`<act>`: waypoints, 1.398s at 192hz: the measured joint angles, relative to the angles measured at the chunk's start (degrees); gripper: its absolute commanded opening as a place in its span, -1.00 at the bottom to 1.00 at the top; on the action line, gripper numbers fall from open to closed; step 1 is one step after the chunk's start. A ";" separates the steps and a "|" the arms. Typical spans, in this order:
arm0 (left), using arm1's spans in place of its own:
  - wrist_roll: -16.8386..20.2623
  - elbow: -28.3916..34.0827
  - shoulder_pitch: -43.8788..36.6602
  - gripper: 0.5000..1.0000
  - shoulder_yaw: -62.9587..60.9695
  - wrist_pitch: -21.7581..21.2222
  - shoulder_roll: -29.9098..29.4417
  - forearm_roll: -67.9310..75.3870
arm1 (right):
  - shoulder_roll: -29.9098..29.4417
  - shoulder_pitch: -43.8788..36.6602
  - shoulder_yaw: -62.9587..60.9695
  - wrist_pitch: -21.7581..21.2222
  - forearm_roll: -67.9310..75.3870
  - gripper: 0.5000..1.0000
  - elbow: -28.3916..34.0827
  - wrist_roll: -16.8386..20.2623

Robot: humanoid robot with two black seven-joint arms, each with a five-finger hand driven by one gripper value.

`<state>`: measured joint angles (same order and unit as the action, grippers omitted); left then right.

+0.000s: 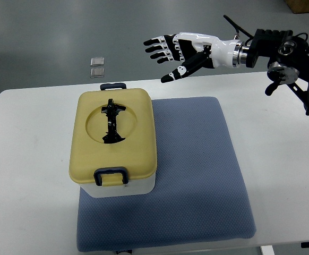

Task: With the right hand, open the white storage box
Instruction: 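Move the right hand over the yellow lid toward its black handle, then lower the right hand and grasp the black handle on the lid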

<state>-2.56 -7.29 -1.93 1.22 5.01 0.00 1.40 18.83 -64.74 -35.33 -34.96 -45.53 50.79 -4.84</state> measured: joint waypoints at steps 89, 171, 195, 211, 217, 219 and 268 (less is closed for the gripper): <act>0.00 0.00 0.00 1.00 0.01 0.00 0.00 0.01 | -5.27 -6.75 1.12 -0.04 -23.56 0.70 7.93 -5.72; 0.00 0.00 0.00 1.00 0.01 0.00 0.00 0.01 | -9.47 -16.44 13.13 -0.04 -33.68 0.70 9.96 -10.27; 0.00 0.00 0.00 1.00 0.01 0.00 0.00 0.01 | -11.22 -18.28 15.76 -0.04 -36.43 0.70 9.96 -10.35; 0.00 0.00 0.00 1.00 0.01 0.00 0.00 0.01 | -11.91 -19.29 16.96 -0.04 -38.16 0.70 9.96 -10.42; 0.00 0.00 -0.01 1.00 0.01 0.00 0.00 0.01 | -12.16 -19.65 17.44 -0.04 -38.78 0.70 9.95 -10.47; 0.00 0.00 0.00 1.00 0.01 0.00 0.00 0.01 | -12.25 -19.77 17.61 -0.04 -38.99 0.70 9.94 -10.49; 0.00 0.00 0.00 1.00 0.01 0.00 0.00 0.01 | -13.52 -20.99 19.95 -0.04 -42.21 0.69 9.33 -11.22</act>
<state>-2.55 -7.29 -1.94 1.23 5.01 0.00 1.41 5.32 -85.73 -15.39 -35.00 -87.74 60.11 -16.06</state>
